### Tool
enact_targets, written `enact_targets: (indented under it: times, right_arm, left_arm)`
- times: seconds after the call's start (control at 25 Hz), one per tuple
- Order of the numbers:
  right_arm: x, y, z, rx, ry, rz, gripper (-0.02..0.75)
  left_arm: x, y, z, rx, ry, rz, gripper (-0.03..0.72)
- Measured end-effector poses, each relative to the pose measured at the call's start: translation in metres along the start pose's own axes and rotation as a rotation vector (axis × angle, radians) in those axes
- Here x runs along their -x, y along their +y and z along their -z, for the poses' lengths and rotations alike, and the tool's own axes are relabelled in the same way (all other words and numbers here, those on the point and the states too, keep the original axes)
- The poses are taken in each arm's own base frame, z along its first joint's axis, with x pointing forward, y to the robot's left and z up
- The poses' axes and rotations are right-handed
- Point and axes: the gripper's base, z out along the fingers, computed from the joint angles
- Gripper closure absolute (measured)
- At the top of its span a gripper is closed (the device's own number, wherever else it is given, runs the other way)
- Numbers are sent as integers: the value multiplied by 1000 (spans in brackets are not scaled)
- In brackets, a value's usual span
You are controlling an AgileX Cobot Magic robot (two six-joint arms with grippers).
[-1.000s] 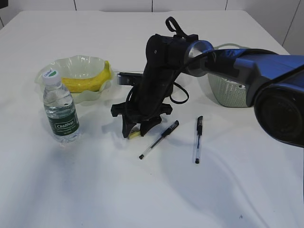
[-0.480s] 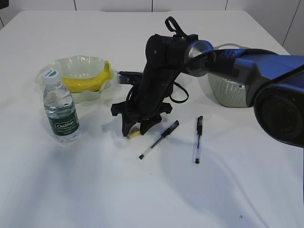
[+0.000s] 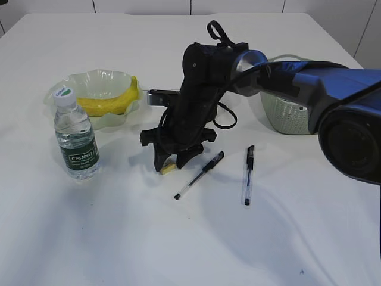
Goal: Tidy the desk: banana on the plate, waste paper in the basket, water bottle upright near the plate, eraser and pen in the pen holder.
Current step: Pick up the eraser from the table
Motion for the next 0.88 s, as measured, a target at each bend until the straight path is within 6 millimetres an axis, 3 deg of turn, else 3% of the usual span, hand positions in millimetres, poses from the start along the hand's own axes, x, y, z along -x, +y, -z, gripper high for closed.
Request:
enact_targets:
  times: [0.24, 0.6, 0.88]
  right_arm:
    - [0, -1, 0, -7, 2, 3, 358]
    - [4, -1, 4, -26, 12, 24, 360]
    - [17, 2, 24, -74, -74, 65, 358]
  left_arm:
    - [0, 0, 0, 0, 0, 2, 182]
    - [0, 0, 0, 0, 0, 6, 182]
    - [0, 0, 0, 0, 0, 6, 182]
